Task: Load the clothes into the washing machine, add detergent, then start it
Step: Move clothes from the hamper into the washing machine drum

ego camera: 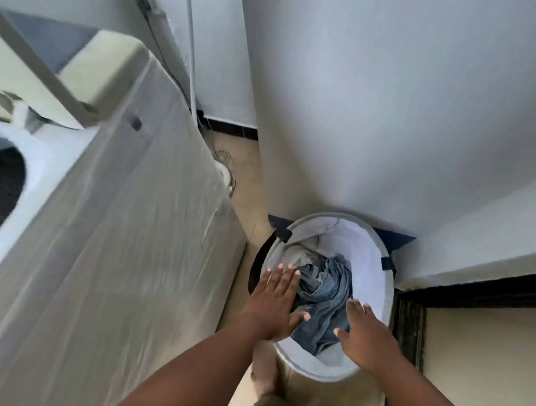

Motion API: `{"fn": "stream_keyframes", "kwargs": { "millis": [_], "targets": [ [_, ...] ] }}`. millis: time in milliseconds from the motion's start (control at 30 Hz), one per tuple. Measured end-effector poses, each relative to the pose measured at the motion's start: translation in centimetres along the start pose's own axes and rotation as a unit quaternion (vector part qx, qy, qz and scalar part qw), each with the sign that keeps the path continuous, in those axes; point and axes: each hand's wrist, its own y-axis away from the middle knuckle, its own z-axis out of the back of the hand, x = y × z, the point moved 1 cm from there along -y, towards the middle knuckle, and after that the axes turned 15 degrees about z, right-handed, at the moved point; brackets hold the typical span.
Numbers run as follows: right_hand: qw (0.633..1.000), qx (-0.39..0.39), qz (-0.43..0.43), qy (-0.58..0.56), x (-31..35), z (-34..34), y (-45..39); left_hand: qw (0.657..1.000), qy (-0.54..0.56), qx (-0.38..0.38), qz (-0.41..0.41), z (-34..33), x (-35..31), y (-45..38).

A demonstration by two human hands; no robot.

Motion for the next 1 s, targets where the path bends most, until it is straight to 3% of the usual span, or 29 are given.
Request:
{"fn": "stream_keyframes", "kwargs": {
  "millis": [233,533,667,767,1000],
  "targets": [
    [0.998,0.021,-0.009,-0.062,-2.3,-2.2,-8.7,0.995,0.031,0.096,0.021,-4.3,-0.7,-5.9],
    [0.982,0.042,-0.078,-0.168,-7.9,-7.4,-18.3,0.961,0.127,0.203,0.137,-13.1,-3.3,-15.1],
    [0.961,0.036,-0.129,-0.241,-10.8,-11.0,-21.6,0.953,0.171,0.195,0.157,-16.9,-3.6,-17.9],
    [0.960,0.017,-0.154,-0.235,-12.2,-13.0,-23.1,0.937,0.229,0.195,0.175,-19.2,-3.8,-19.2],
    [0.961,-0.040,-0.138,-0.234,-13.2,-17.2,-25.9,0.933,0.296,0.100,0.181,-22.2,-3.7,-20.6]
  ]
}}
